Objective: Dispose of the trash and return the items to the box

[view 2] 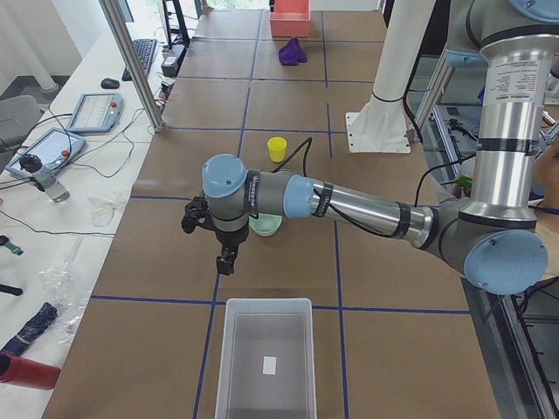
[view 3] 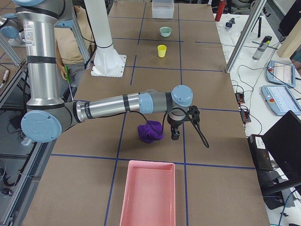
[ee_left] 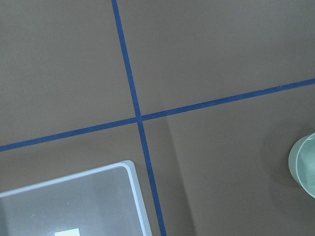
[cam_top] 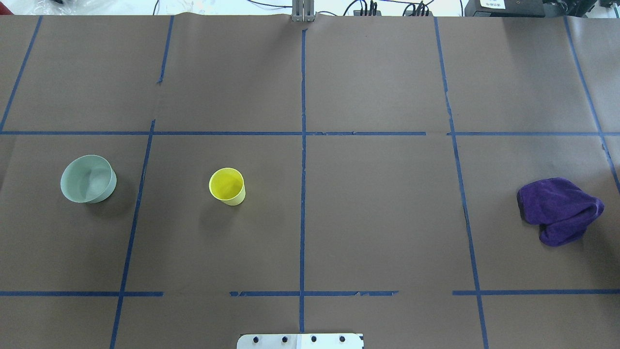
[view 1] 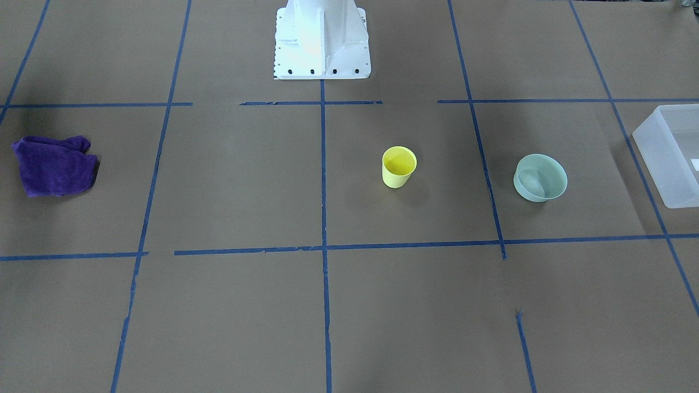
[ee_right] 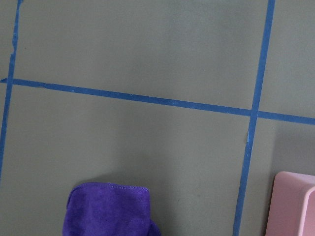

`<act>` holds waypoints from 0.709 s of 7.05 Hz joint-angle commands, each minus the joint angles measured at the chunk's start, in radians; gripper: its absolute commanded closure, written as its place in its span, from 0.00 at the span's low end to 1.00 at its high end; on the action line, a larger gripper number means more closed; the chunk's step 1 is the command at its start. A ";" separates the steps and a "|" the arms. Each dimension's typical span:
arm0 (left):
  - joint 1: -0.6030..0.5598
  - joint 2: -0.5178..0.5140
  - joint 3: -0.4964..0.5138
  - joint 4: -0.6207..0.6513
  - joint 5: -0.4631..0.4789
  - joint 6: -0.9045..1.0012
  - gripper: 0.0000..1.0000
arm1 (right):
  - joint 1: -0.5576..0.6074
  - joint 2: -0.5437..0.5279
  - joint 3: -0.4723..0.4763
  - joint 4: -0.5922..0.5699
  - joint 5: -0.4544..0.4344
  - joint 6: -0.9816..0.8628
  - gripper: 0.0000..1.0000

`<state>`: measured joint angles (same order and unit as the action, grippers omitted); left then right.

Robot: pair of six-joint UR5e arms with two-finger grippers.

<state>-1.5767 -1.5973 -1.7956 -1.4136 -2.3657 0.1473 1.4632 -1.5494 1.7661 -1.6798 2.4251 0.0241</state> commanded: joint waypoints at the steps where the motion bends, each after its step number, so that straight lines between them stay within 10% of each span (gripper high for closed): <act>1: -0.002 0.006 0.016 -0.005 -0.001 0.001 0.00 | -0.013 0.008 -0.005 0.003 -0.008 -0.003 0.00; 5: 0.111 0.007 -0.169 -0.005 -0.032 -0.169 0.00 | -0.011 0.037 0.027 0.000 -0.075 0.054 0.00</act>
<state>-1.5221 -1.5850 -1.8924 -1.4134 -2.3876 0.0990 1.4538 -1.5142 1.7916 -1.6795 2.3501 0.0711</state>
